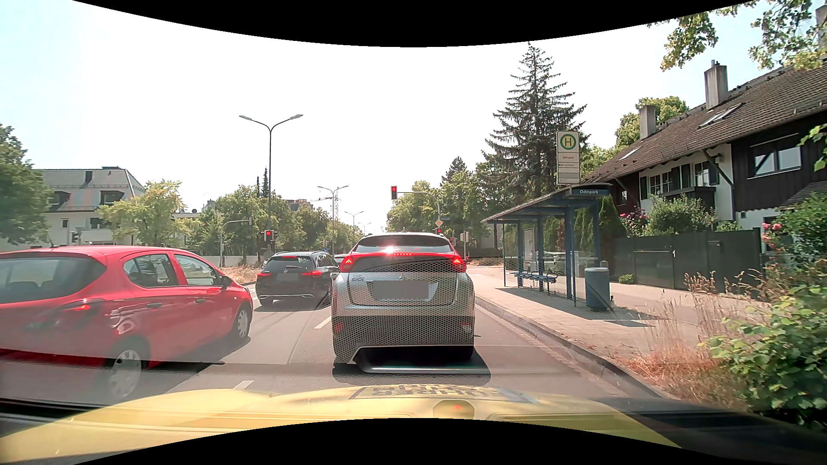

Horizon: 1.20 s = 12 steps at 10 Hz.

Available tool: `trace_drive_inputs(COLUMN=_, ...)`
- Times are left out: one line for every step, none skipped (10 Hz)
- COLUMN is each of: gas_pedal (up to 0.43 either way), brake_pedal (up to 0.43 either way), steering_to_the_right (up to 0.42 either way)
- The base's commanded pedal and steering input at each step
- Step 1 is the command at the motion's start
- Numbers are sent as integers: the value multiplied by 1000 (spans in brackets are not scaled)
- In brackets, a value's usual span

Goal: Follow the waypoints while adhering to traffic rules and regulations

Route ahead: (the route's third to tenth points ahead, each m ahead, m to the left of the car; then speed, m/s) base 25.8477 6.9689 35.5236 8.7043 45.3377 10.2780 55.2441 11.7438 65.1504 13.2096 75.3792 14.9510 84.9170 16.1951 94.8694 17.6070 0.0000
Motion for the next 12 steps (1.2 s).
trace_drive_inputs(gas_pedal=0, brake_pedal=201, steering_to_the_right=-14)
trace_drive_inputs(gas_pedal=0, brake_pedal=195, steering_to_the_right=-14)
trace_drive_inputs(gas_pedal=0, brake_pedal=201, steering_to_the_right=-14)
trace_drive_inputs(gas_pedal=0, brake_pedal=195, steering_to_the_right=-15)
trace_drive_inputs(gas_pedal=0, brake_pedal=201, steering_to_the_right=-15)
trace_drive_inputs(gas_pedal=0, brake_pedal=201, steering_to_the_right=-14)
trace_drive_inputs(gas_pedal=0, brake_pedal=195, steering_to_the_right=-14)
trace_drive_inputs(gas_pedal=0, brake_pedal=201, steering_to_the_right=-15)
trace_drive_inputs(gas_pedal=0, brake_pedal=201, steering_to_the_right=-14)
trace_drive_inputs(gas_pedal=0, brake_pedal=195, steering_to_the_right=-15)
trace_drive_inputs(gas_pedal=0, brake_pedal=195, steering_to_the_right=-15)
trace_drive_inputs(gas_pedal=0, brake_pedal=201, steering_to_the_right=-15)
